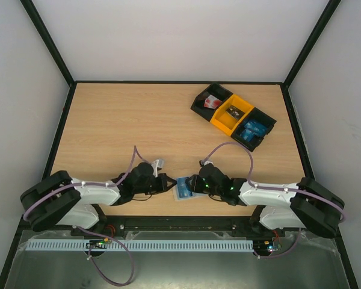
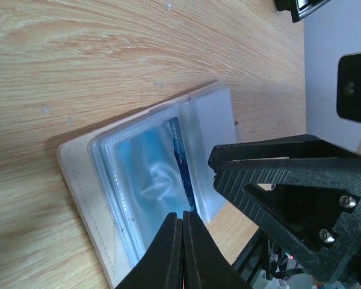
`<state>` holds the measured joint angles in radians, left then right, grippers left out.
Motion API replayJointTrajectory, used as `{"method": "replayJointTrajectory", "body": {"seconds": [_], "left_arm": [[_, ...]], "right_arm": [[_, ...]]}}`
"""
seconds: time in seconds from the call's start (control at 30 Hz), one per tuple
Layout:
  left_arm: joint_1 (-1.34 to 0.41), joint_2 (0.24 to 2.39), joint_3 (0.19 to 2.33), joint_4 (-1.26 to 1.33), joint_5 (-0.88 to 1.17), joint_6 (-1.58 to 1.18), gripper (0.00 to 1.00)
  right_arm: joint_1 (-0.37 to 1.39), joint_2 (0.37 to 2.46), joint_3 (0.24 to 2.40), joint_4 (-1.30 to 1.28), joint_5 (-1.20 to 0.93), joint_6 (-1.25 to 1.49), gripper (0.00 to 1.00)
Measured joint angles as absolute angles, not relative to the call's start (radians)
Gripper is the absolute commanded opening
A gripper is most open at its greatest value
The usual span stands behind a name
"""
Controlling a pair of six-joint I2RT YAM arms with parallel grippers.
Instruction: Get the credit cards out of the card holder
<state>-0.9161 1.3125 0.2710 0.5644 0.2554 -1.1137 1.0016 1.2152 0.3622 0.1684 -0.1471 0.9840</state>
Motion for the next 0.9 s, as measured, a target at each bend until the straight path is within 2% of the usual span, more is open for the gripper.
{"method": "replayJointTrajectory", "body": {"seconds": [0.6, 0.9], "left_arm": [[-0.920, 1.544, 0.306, 0.677, 0.288, -1.100, 0.03], [-0.914, 1.580, 0.315, 0.707, 0.297, -1.081, 0.02]], "right_arm": [[1.002, 1.309, 0.340, 0.251, -0.171, 0.988, 0.30], [0.999, 1.304, 0.289, 0.340, -0.166, 1.024, 0.28]]}}
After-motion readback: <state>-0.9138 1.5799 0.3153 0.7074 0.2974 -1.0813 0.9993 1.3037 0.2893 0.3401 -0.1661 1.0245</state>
